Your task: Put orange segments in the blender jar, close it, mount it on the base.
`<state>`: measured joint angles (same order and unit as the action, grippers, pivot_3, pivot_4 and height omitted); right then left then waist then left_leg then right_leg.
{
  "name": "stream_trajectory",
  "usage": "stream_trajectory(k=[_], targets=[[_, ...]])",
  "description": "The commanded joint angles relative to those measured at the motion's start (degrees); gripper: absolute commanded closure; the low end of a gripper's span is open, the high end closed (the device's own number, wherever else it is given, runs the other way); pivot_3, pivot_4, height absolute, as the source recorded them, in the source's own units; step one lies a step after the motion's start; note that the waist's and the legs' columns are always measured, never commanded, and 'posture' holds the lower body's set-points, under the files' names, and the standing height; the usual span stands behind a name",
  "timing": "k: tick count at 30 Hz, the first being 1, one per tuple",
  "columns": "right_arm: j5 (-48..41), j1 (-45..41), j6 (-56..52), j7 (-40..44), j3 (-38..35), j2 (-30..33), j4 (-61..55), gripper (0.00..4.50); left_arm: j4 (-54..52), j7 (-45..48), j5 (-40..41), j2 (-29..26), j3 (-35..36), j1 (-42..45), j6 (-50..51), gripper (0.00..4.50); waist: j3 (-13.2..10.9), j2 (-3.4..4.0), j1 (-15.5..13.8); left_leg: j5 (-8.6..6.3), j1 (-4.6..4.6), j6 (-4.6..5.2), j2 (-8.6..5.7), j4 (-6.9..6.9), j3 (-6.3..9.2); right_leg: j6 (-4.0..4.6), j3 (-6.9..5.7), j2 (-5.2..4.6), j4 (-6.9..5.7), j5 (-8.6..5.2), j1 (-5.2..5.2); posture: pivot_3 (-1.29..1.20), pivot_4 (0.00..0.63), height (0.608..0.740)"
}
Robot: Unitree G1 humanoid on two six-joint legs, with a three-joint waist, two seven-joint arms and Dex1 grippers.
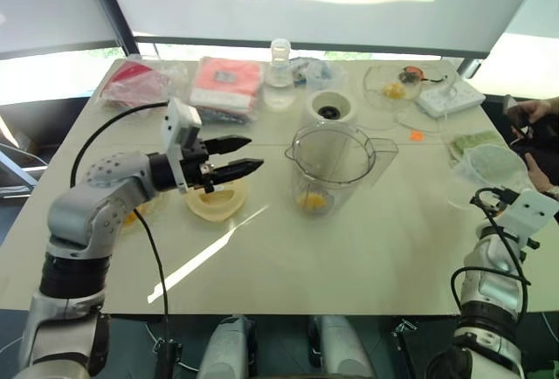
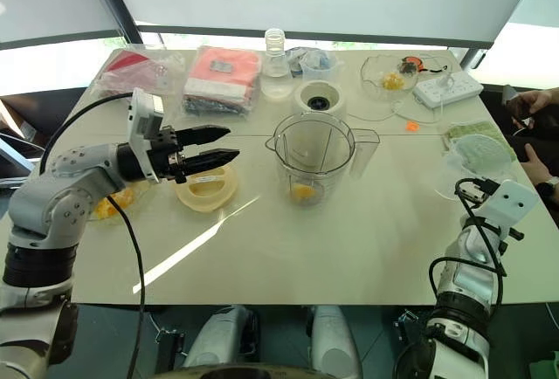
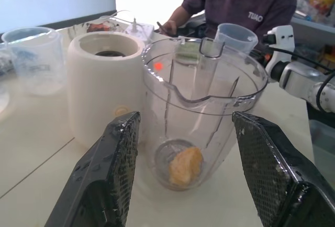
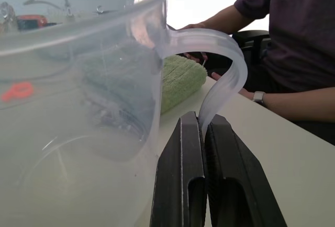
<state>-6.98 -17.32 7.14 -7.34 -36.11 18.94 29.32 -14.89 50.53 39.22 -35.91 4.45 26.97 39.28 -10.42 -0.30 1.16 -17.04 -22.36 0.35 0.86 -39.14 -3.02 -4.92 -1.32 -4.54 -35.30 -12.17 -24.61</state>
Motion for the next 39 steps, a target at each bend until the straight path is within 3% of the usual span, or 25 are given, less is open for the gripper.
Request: stream_trajectory(k=[1,8,11,17,18,25,35,39], targets=[[-1.99,-1.61,3.36,2.05,0.71,1.75,4.2,4.47,-1.47,-0.99,-0.93,-0.52,1.33,-0.54,-1.56,1.6,0.0,0.0,-0.01,0.0,0.0,0.0,0.0,0.01,0.01,0.0,0.0,0.01,0.0,0.0,0.0,0.0,0.15,0.74],[-1.56,-3.6,4.74,0.58,3.32,3.27,11.37,4.47,-0.24,-1.79,-2.17,0.0,1.03,-0.74,-2.6,1.6,0.0,0.0,-0.01,0.0,0.0,0.0,0.0,0.0,-0.01,0.0,0.01,0.0,0.02,0.0,0.02,0.0,0.15,0.74],[-0.24,-3.59,4.43,-1.34,4.98,3.96,12.71,3.51,-0.2,-1.94,-2.47,-0.02,0.82,-0.7,-2.61,1.6,0.0,-0.01,-0.01,0.0,0.0,0.0,0.0,0.0,0.0,0.0,0.01,0.0,0.02,0.0,0.02,0.0,0.15,0.74],[0.58,-2.13,4.57,-3.98,6.65,4.24,11.99,0.42,-0.03,-1.87,-2.77,-0.18,0.64,-0.58,-2.54,1.6,0.0,-0.01,0.0,0.0,0.0,0.0,0.01,0.0,-0.01,0.0,0.01,0.0,0.03,0.0,0.02,0.0,0.15,0.74],[0.82,-1.79,4.61,-4.4,6.95,4.3,11.77,0.08,0.02,-1.85,-2.8,-0.18,0.6,-0.53,-2.53,1.6,0.0,-0.01,-0.01,0.0,0.0,0.0,0.0,0.0,-0.01,0.0,0.02,0.0,0.03,0.0,0.02,0.0,0.15,0.74],[0.46,4.43,2.85,-6.29,7.53,2.65,3.21,0.08,0.7,-1.57,-3.38,0.06,0.16,-0.22,-2.8,1.6,0.01,-0.01,-0.18,0.0,0.0,0.0,0.01,0.01,0.01,0.0,0.01,0.0,0.04,0.0,0.02,0.0,0.15,0.74],[-2.5,13.19,-2.59,-0.86,8.31,1.51,-17.92,0.08,4.36,0.43,-5.66,0.18,-1.45,0.51,-5.05,1.6,0.01,0.0,-0.16,0.0,0.02,0.0,0.04,0.01,0.02,0.01,0.01,0.01,0.02,0.0,0.02,0.0,0.15,0.74],[-6.35,22.62,-9.15,3.75,5.97,2.72,-34.55,0.08,9.69,2.19,-10.39,-1.87,-2.35,2.11,-9.31,1.6,0.03,0.04,-0.86,0.0,-0.03,0.0,0.05,0.04,0.11,-0.03,-0.08,0.0,0.03,-0.05,0.02,0.0,0.15,0.74]])
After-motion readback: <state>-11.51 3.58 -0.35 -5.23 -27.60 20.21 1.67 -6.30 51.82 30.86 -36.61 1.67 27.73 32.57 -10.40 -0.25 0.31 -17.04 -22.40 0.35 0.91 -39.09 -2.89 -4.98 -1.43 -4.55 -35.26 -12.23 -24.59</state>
